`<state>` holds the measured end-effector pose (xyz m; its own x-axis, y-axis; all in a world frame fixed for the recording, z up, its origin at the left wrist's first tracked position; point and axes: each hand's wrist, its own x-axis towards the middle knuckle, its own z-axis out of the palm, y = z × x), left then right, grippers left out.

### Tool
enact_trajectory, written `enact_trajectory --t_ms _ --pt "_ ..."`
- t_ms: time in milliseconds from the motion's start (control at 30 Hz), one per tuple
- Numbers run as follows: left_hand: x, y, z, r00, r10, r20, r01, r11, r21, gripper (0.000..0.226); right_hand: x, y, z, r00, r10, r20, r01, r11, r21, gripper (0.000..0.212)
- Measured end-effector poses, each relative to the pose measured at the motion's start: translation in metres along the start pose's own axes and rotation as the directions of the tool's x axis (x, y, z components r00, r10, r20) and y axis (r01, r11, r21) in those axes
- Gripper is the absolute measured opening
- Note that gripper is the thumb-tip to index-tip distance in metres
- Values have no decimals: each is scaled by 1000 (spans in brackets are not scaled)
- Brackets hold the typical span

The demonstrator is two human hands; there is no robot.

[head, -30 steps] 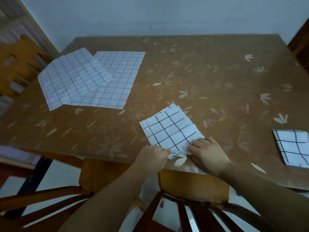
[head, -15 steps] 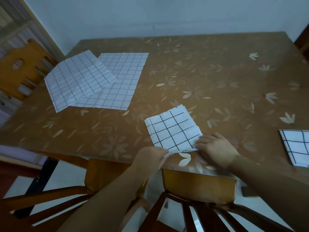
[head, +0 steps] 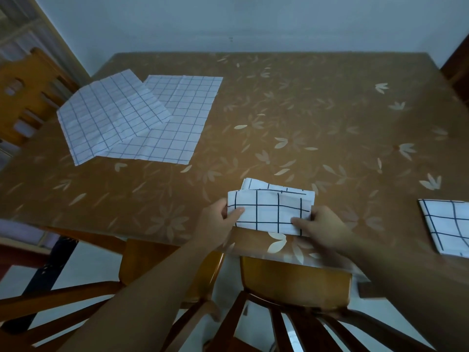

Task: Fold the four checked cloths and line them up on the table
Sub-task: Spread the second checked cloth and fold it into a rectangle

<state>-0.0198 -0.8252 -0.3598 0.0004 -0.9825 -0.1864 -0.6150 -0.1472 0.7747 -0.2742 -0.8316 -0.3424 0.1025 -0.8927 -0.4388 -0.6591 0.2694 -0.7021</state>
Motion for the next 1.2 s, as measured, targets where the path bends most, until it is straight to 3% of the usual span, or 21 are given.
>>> enact_trajectory --t_ms 133,233,433,600,733,933,1100,1200 --pt "4 -4 -2 997 -3 81 -1 999 40 45 3 0 2 989 127 -80 -119 988 102 21" --pt "11 0 -2 998 34 44 -38 994 98 38 3 0 2 974 182 -134 -165 978 123 27" --pt "27 5 3 997 61 43 -65 994 92 29 7 1 3 955 206 -215 -213 977 -9 26" --pt "36 5 5 996 35 78 -38 999 36 41 11 4 6 937 220 -272 -241 969 -46 28" --pt "36 2 2 991 43 128 -54 995 86 53 13 4 6 928 236 -289 -264 963 -62 30" --pt "41 3 5 991 70 112 -85 986 140 50 21 0 5 912 266 -311 -303 950 -78 30" --pt "44 3 10 988 117 104 -139 960 243 43 22 -2 10 905 215 -366 -307 927 -216 33" --pt "42 1 11 972 210 105 -235 869 435 44 20 0 13 906 177 -385 -315 890 -331 31"
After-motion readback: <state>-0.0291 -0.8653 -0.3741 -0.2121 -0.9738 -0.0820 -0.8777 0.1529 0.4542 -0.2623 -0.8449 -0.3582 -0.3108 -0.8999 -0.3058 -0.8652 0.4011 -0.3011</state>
